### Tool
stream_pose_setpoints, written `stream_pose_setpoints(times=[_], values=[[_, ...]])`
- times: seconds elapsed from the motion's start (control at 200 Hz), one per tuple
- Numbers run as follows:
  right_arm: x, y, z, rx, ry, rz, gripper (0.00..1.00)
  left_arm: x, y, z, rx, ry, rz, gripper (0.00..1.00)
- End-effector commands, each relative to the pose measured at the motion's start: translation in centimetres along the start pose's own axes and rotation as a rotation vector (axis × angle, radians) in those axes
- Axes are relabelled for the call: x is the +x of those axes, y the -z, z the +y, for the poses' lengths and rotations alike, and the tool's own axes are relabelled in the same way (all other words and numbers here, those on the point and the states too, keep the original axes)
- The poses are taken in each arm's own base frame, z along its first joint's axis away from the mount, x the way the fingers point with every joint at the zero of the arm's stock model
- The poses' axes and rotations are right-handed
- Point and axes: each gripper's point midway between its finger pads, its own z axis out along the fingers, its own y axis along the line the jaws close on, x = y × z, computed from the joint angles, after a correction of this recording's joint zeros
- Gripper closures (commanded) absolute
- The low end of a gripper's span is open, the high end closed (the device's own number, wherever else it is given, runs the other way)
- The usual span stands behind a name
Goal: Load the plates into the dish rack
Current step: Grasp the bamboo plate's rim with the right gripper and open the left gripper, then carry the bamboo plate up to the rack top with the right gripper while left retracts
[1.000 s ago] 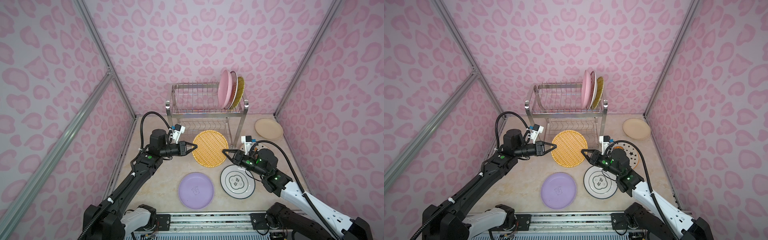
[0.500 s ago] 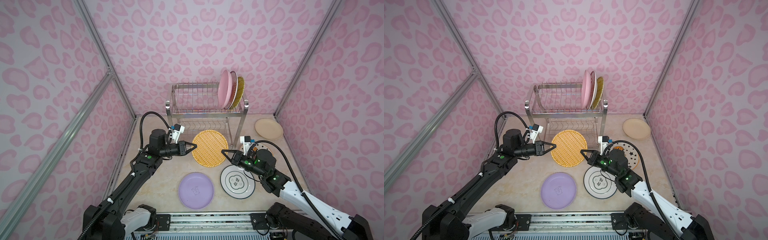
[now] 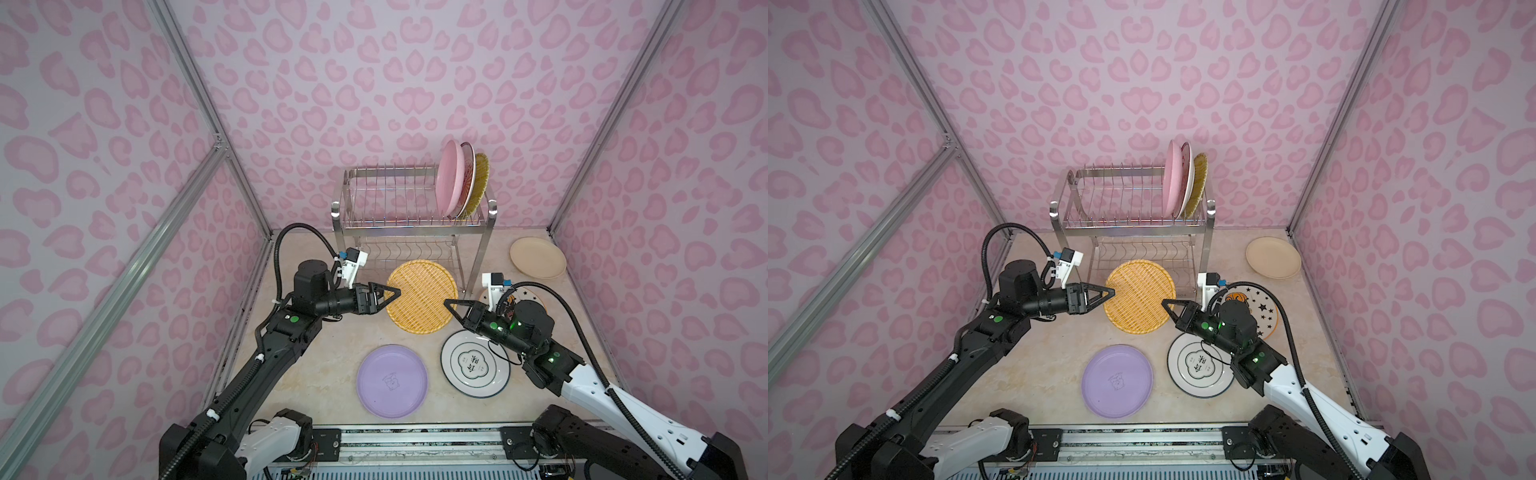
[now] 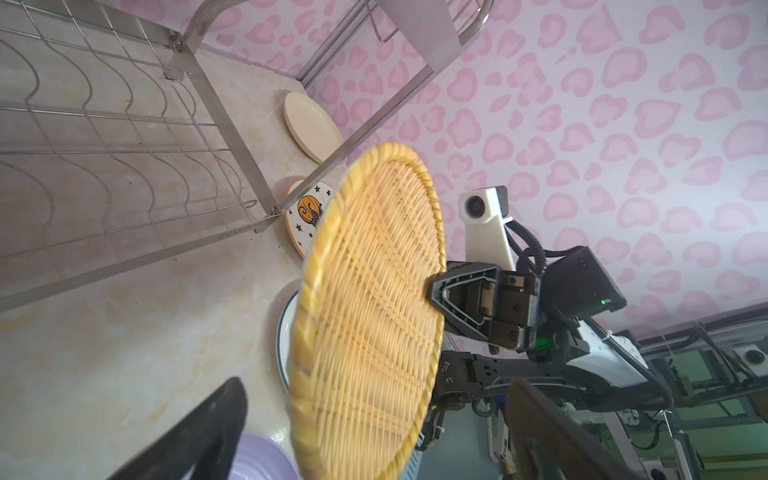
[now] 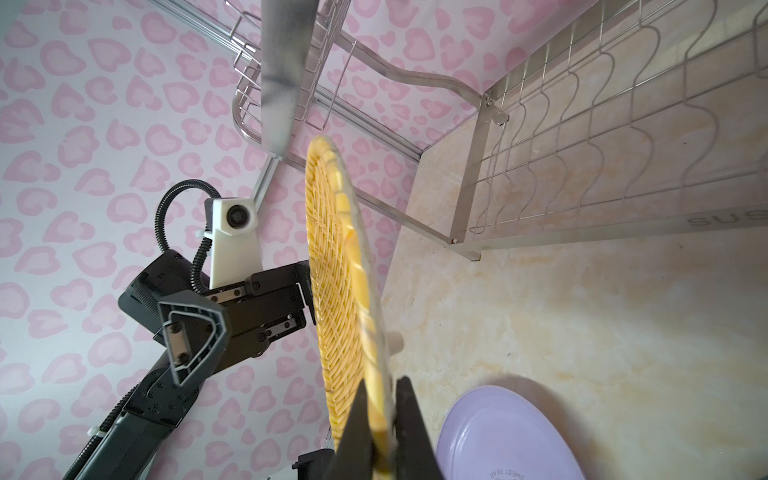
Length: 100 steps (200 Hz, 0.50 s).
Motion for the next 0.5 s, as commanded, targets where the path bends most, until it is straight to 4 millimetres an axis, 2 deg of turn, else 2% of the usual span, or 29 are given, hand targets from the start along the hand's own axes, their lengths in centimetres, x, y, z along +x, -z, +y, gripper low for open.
stream_pose_setpoints(times=[0.0, 0.11, 0.205, 0.345, 0.43, 0.495], values=[[-0.6, 0.3, 0.9, -0.023, 0.028, -0.027, 1.0, -0.5, 0.8, -1.7, 0.033, -0.093, -0.04, 0.02], [-1.1, 1.0, 1.5, -0.016, 0.056, -0.039, 1.0, -0.8, 1.8, -3.1, 0.048, -0.159, -0.077, 0.02], [-1.9, 2.1, 3.1, -0.033, 0.1, -0.067, 1.0, -1.0, 3.0, -4.4, 0.049, -0.226, -0.121, 0.02], [-3.3, 4.1, 7.9, -0.139, 0.192, -0.115, 1.0, -1.1, 4.9, -6.6, 0.052, -0.341, -0.195, 0.03], [-3.9, 4.6, 10.8, -0.164, 0.265, -0.117, 1.0, -1.3, 6.0, -7.1, 0.02, -0.395, -0.253, 0.02], [-4.7, 4.6, 12.2, -0.132, 0.313, -0.125, 1.0, -1.7, 6.8, -7.1, -0.017, -0.421, -0.3, 0.02]])
